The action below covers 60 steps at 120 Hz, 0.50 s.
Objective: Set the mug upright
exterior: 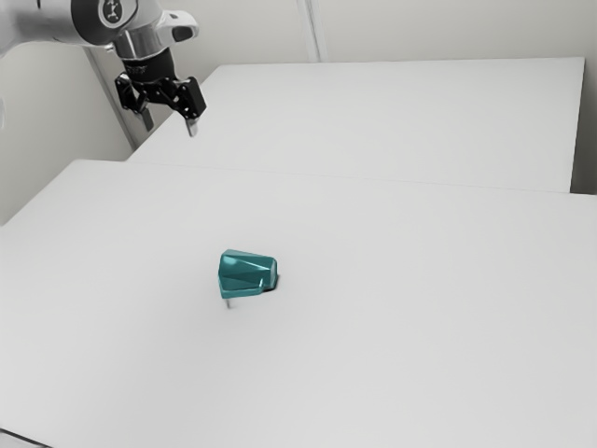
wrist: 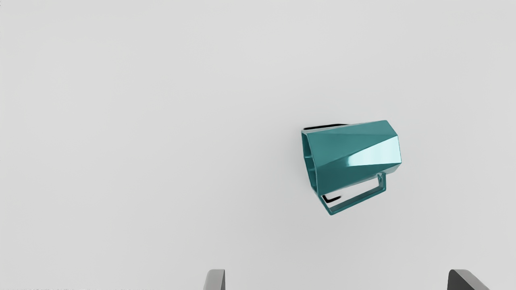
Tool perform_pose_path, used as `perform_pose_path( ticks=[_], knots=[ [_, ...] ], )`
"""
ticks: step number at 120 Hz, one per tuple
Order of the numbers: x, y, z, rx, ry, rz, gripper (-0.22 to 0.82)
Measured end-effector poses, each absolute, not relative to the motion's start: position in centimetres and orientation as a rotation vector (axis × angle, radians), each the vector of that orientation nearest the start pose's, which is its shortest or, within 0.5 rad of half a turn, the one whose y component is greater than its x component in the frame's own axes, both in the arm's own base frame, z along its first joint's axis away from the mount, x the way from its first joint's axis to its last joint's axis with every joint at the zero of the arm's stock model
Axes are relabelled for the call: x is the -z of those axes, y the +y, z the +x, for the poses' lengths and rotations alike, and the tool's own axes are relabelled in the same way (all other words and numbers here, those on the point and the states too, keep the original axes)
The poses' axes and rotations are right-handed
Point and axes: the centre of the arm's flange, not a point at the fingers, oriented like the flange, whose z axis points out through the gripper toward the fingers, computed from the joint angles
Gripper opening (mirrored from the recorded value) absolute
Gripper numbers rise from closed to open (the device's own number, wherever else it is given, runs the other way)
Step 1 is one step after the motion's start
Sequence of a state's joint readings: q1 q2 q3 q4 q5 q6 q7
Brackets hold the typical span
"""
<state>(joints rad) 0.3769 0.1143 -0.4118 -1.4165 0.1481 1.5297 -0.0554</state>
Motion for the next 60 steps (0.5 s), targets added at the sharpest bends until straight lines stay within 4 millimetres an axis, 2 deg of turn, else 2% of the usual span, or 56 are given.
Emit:
perform_pose_path(
  ticks=[10,17,21,30,40,51,60],
  knots=[
    [-62.7,1.2,58.7,0.008,-0.048,-3.043,0.6],
    [-60.8,1.7,59.3,-0.022,-0.06,-3.056,0.6],
    [-58.4,3.3,59.3,-0.073,-0.117,-3.075,0.6],
    [-52.9,9.1,58.1,-0.171,-0.317,-3.151,0.6],
    [-49.7,13.8,56.9,-0.158,-0.51,-3.28,0.6],
    [-45.0,16.8,55.5,-0.139,-0.705,-3.462,0.6],
    [-41.8,17.6,55.3,-0.081,-0.814,-3.597,0.6]
  ],
)
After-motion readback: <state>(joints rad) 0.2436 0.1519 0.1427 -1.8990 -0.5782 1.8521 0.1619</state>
